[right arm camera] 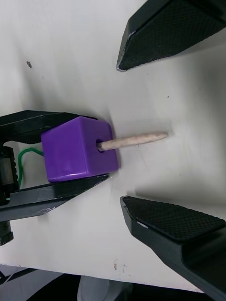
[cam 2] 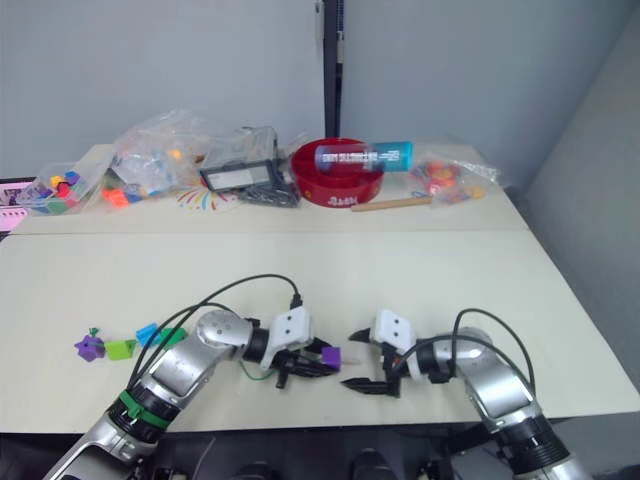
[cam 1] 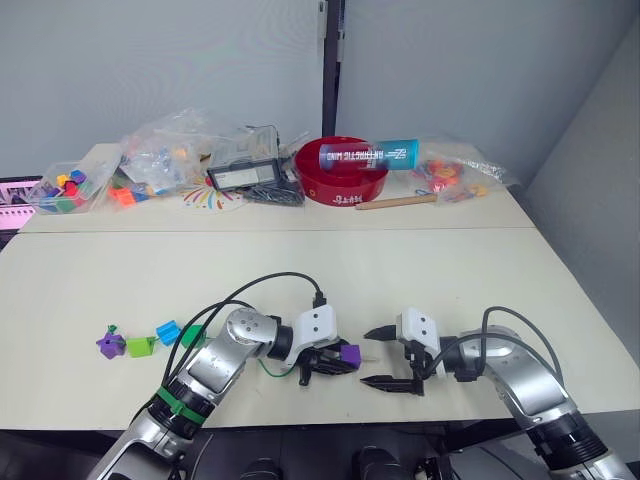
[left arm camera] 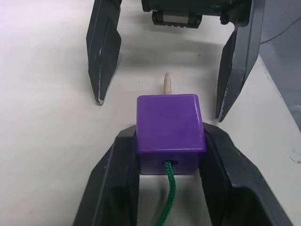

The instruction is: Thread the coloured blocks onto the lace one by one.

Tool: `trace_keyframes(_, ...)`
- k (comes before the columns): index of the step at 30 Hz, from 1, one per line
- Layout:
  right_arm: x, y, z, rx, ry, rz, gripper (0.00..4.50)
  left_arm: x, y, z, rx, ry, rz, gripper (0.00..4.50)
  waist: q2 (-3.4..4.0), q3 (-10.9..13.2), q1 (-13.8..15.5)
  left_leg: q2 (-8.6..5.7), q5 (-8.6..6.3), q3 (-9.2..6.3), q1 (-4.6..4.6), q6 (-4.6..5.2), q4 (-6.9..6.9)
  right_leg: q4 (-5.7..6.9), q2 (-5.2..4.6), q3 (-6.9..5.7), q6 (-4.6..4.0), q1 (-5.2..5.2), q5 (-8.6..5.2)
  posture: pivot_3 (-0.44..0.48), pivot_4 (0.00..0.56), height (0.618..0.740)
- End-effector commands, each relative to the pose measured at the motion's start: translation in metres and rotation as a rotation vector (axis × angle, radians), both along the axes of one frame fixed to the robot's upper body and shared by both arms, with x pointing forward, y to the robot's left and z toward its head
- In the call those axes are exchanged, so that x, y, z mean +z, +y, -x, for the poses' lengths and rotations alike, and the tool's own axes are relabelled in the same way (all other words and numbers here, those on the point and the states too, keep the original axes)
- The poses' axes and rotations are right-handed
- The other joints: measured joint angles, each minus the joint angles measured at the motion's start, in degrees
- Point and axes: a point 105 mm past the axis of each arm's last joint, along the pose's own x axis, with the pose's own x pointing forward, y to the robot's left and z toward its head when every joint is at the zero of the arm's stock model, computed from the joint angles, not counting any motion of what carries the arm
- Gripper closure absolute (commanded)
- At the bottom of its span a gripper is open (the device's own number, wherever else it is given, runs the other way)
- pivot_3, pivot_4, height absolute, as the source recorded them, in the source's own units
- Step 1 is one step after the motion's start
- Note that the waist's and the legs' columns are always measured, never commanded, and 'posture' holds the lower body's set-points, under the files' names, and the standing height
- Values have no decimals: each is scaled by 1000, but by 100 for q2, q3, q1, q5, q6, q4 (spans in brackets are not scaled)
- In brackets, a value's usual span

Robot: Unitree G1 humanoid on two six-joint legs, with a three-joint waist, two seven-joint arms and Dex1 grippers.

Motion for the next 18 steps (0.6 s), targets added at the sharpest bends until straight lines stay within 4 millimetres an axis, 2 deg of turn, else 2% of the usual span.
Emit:
trace_keyframes(1,2,-3,-2,-7,-13,9,0,7,-2,2,-32,-46,4,3311,0,0,0,0,0,0,0,0,0,0,0,0,0,0,0,0,150,740)
trace_keyframes(8,2,-3,-2,-5,-16,11,0,7,3,0,-53,-66,-19,3311,0,0,1,0,0,0,0,0,0,0,0,0,0,0,0,0,150,740)
trace_keyframes(9,2,-3,-2,-7,-18,11,545,7,3,0,-53,-66,-18,3311,0,0,1,0,0,0,0,0,0,0,0,0,0,0,0,0,150,740)
trace_keyframes(18,4,3,-1,8,-26,0,3556,8,2,-1,-53,-65,-16,3311,0,0,1,0,0,0,-1,0,-1,-1,0,0,-1,0,0,0,150,740)
